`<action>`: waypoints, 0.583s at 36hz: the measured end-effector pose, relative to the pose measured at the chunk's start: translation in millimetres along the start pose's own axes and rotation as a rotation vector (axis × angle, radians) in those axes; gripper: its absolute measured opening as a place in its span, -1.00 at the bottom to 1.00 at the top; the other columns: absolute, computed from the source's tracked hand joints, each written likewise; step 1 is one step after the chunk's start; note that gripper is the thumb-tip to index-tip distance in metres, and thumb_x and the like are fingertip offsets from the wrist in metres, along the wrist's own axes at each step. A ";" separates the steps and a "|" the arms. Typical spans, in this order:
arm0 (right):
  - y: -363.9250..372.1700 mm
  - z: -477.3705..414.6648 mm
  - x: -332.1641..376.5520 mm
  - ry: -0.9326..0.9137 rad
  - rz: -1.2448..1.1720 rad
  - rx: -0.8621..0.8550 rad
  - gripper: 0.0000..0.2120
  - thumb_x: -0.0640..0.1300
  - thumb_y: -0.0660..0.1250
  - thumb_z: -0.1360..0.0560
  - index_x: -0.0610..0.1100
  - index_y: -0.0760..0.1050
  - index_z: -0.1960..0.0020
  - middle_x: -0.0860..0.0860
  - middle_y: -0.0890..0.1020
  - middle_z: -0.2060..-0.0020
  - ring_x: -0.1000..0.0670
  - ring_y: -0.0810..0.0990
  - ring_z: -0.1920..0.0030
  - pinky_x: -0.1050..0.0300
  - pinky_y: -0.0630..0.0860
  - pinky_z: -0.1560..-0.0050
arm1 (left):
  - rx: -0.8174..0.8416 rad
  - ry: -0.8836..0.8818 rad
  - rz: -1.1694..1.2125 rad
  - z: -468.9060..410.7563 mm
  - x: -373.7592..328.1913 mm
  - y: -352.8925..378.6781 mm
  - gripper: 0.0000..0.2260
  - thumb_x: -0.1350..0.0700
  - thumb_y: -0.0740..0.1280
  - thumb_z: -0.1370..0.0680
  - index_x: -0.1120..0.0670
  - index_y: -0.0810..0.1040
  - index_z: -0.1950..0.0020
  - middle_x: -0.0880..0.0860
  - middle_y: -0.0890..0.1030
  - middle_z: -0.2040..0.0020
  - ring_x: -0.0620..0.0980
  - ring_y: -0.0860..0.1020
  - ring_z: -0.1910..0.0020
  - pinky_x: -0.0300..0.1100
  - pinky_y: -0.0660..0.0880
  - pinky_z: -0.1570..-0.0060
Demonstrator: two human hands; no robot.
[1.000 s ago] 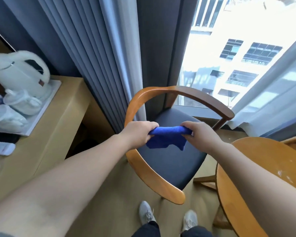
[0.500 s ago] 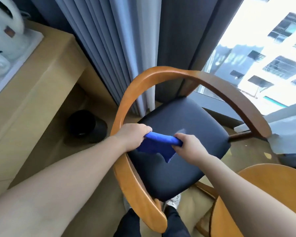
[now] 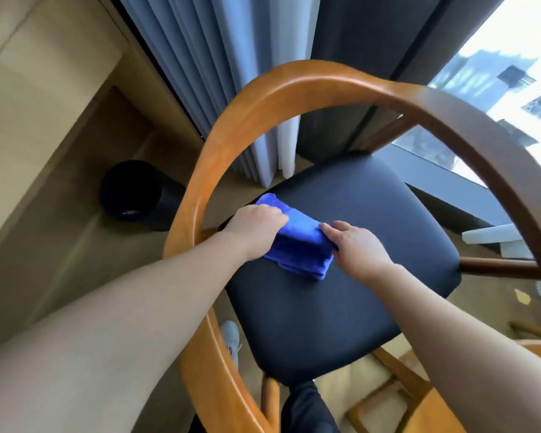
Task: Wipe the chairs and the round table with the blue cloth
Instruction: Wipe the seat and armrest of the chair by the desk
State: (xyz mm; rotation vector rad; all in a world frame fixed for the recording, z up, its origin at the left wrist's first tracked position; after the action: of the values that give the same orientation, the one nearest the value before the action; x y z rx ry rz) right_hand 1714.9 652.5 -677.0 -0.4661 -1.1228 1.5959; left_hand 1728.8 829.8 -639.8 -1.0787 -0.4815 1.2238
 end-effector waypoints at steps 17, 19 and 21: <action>19.6 -26.7 53.9 -0.097 0.305 0.169 -0.31 0.20 0.21 -0.54 0.04 0.03 -0.56 -0.19 0.06 -0.51 -0.23 0.13 -0.47 -0.11 0.21 -0.41 | -0.420 -0.215 0.033 136.0 47.5 -11.1 -0.64 0.13 0.24 -0.53 0.16 0.45 -0.32 0.12 0.43 -0.36 0.08 0.31 -0.41 0.00 0.10 -0.46; 29.9 -34.4 63.4 -0.108 0.329 0.183 -0.14 0.33 0.22 -0.48 0.06 -0.16 -0.57 -0.21 -0.11 -0.54 -0.29 -0.01 -0.50 -0.22 0.11 -0.44 | -0.399 -0.252 0.066 141.1 49.7 -1.8 -0.55 0.08 0.15 -0.56 0.19 0.32 -0.43 0.14 0.30 -0.46 0.05 0.18 -0.48 -0.01 0.04 -0.48; 43.3 -41.3 68.2 -0.110 0.347 0.175 -0.01 0.42 0.23 -0.40 0.07 -0.27 -0.56 -0.21 -0.20 -0.53 -0.33 -0.09 -0.50 -0.30 0.07 -0.44 | -0.403 -0.304 0.118 143.5 52.7 3.9 -0.49 0.07 0.10 -0.56 0.20 0.19 -0.49 0.14 0.18 -0.52 0.03 0.09 -0.51 -0.04 0.00 -0.49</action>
State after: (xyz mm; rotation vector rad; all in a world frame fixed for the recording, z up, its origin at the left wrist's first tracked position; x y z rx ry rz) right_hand 1700.0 732.7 -716.5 -0.4799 -1.0098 2.0244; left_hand 1629.7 935.2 -590.2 -1.2771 -0.9387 1.4409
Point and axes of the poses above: each hand's wrist, its own z-axis away from the middle knuckle, its own y-axis out of the palm, x = y × z, the point moved 6 cm from there along -z, towards the middle knuckle
